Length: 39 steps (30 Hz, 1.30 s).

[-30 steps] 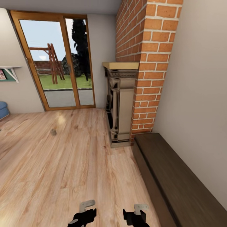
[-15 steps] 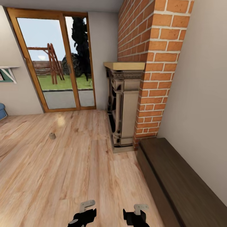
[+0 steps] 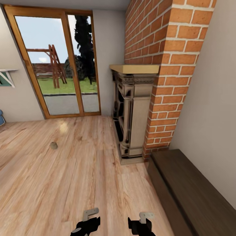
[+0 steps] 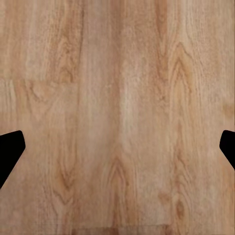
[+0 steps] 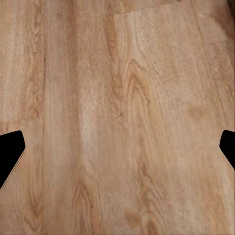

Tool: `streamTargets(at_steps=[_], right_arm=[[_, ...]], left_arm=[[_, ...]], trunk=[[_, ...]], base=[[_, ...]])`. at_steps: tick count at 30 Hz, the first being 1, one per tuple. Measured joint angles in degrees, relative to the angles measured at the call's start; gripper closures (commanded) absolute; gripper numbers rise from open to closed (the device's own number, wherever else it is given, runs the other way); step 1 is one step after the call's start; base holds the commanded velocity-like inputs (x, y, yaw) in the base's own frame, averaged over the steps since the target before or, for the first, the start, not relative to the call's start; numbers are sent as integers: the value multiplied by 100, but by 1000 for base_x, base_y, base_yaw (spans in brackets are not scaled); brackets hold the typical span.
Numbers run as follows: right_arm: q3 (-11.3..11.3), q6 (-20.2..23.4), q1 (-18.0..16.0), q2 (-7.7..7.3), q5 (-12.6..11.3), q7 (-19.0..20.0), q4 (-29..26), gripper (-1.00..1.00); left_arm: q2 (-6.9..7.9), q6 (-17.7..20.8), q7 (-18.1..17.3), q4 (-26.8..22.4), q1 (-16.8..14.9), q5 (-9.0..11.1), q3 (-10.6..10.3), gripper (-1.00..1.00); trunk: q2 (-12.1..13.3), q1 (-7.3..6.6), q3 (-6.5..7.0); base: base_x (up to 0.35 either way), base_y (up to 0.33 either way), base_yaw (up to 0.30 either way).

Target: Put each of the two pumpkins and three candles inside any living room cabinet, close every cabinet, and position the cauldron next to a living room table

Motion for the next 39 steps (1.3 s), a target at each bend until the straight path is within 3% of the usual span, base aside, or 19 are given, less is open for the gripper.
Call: streamTargets(at_steps=[39], right_arm=[[-2, 0, 1, 0, -6, 3, 2, -100]], left_arm=[[0, 0, -1, 1, 0, -7, 0, -100]], trunk=[[0, 0, 0]], base=[[304, 139, -17]])
